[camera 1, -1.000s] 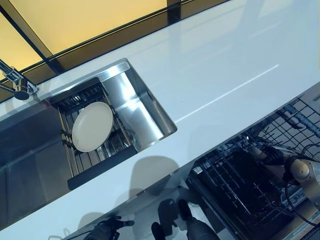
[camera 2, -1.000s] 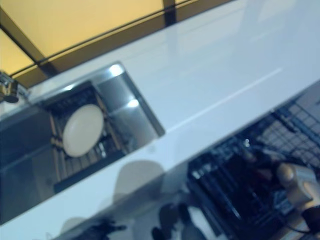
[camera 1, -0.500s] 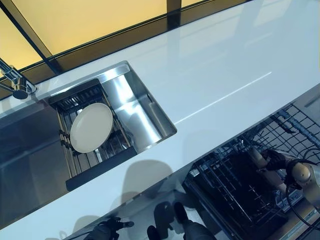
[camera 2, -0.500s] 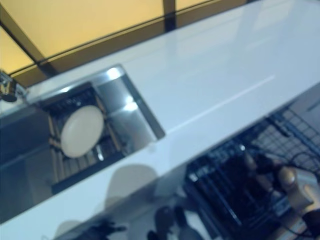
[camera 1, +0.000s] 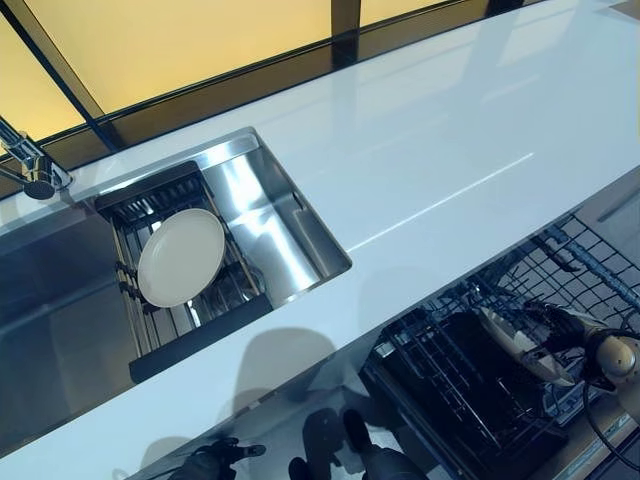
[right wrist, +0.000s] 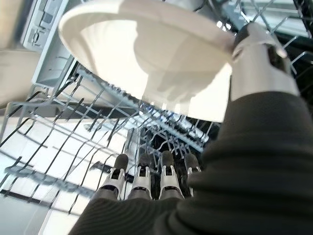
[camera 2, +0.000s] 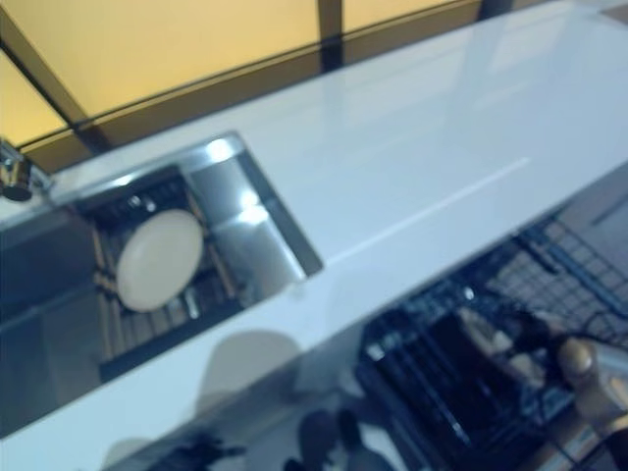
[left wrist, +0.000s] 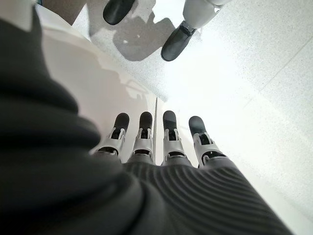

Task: Take plates into dishwasher

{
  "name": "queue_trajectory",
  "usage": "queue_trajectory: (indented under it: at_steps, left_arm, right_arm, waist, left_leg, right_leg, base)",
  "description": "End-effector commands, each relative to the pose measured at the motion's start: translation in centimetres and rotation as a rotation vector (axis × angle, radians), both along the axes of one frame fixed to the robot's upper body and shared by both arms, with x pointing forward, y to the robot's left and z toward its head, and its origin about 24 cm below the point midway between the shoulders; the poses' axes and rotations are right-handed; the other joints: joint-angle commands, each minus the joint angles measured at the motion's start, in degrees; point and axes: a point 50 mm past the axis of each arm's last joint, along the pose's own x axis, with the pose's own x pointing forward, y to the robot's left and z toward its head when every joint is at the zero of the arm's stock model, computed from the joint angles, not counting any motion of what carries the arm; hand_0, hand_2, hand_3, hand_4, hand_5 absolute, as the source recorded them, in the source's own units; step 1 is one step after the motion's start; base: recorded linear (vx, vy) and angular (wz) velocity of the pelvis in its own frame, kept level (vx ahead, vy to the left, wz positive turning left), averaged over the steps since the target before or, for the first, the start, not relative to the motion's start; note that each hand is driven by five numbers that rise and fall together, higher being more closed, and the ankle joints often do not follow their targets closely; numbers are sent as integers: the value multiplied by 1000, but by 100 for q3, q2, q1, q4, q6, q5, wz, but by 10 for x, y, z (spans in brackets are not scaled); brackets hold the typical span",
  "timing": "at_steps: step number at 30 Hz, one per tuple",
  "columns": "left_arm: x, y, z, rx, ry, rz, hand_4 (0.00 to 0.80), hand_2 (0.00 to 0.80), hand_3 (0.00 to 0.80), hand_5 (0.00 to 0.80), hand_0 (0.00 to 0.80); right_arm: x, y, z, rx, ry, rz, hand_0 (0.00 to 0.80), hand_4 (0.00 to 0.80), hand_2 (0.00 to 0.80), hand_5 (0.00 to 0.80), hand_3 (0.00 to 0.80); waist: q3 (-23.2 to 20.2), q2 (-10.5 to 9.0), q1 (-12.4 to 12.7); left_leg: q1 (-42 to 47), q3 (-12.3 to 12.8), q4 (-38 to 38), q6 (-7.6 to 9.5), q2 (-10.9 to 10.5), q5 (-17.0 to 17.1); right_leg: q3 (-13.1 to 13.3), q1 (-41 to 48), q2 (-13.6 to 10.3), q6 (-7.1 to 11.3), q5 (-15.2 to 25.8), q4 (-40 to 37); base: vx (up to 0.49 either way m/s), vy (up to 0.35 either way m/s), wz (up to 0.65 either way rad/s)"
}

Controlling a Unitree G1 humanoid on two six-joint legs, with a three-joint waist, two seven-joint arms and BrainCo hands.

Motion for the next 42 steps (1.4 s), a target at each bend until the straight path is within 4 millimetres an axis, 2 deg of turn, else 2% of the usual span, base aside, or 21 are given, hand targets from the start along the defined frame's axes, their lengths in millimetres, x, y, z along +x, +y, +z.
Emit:
queue_trajectory:
  at_steps: [1, 15, 23, 25, 26, 27, 30, 33, 34, 38, 42]
  left_arm:
    - [-3, 28, 4, 107, 23, 12, 0, 0, 0, 0, 0]
    - [-12, 35, 2, 121, 51, 25, 0, 0, 0, 0, 0]
    - [-20, 37, 0, 127, 67, 46, 0, 0, 0, 0, 0]
    - [-21, 39, 1, 134, 69, 47, 0, 0, 0, 0, 0]
    - [-21, 39, 1, 134, 68, 49, 0, 0, 0, 0, 0]
    - [-20, 39, 1, 133, 67, 48, 0, 0, 0, 0, 0]
    - [-19, 41, 2, 132, 64, 49, 0, 0, 0, 0, 0]
    - [-18, 40, 2, 128, 62, 53, 0, 0, 0, 0, 0]
    - [-17, 40, 2, 123, 59, 57, 0, 0, 0, 0, 0]
    - [-19, 38, 1, 112, 63, 67, 0, 0, 0, 0, 0]
    - [-21, 34, -1, 95, 65, 76, 0, 0, 0, 0, 0]
  right_arm:
    - [5, -7, 30, -37, -117, -23, 0, 0, 0, 0, 0]
    - [-10, -45, 80, 6, -295, -154, 0, 0, 0, 0, 0]
    - [-33, -81, 118, -125, -418, -293, 0, 0, 0, 0, 0]
    - [-41, -94, 136, -175, -494, -354, 0, 0, 0, 0, 0]
    - [-42, -95, 138, -183, -509, -361, 0, 0, 0, 0, 0]
    - [-44, -97, 151, -205, -565, -383, 0, 0, 0, 0, 0]
    - [-41, -92, 173, -230, -675, -362, 0, 0, 0, 0, 0]
    - [-31, -75, 205, -278, -817, -309, 0, 0, 0, 0, 0]
    - [-25, -62, 221, -302, -890, -270, 0, 0, 0, 0, 0]
    - [-10, -29, 246, -359, -1038, -162, 0, 0, 0, 0, 0]
    - [8, 2, 260, -361, -1087, -46, 0, 0, 0, 0, 0]
  waist:
    - [-154, -257, -35]
    - [-298, -519, -87]
    - [-469, -697, -57]
    - [-526, -771, 37]
    - [-529, -773, 46]
    - [-540, -787, 96]
    - [-562, -793, 168]
    - [-595, -803, 282]
    - [-613, -799, 360]
    - [-625, -787, 534]
    - [-619, -780, 689]
  left_leg:
    - [8, 42, 26, 107, 62, -371]
    - [116, 36, 26, 125, 101, -481]
    - [149, -5, 26, 132, 134, -484]
    - [82, -30, 26, 136, 123, -396]
    - [79, -42, 26, 137, 123, -395]
    - [67, -111, 26, 137, 110, -384]
    - [54, -234, 26, 140, 84, -367]
    - [52, -396, 26, 154, 39, -348]
    - [48, -483, 26, 172, 8, -344]
    - [51, -681, 26, 209, -63, -329]
    - [57, -846, 26, 218, -113, -300]
  right_leg:
    - [22, 144, 157, 293, -358, 39]
    - [67, 262, 200, 331, -385, 6]
    - [84, 345, 252, 341, -381, -6]
    - [124, 317, 268, 319, -324, -6]
    - [123, 319, 269, 319, -325, -6]
    - [123, 337, 276, 318, -328, -6]
    - [124, 362, 283, 314, -341, -6]
    - [105, 399, 280, 314, -352, -6]
    - [101, 420, 274, 310, -365, -6]
    - [38, 488, 252, 277, -415, -6]
    - [-58, 548, 224, 234, -469, -6]
  base:
    - [0, 0, 0]
    - [28, 15, -1]
    - [45, 23, -2]
    - [0, 0, 0]
    - [-17, -11, 3]
    - [16, 23, 5]
    - [17, 28, 9]
    - [28, 42, 12]
    - [32, 60, 7]
    - [29, 59, 15]
    - [19, 66, 23]
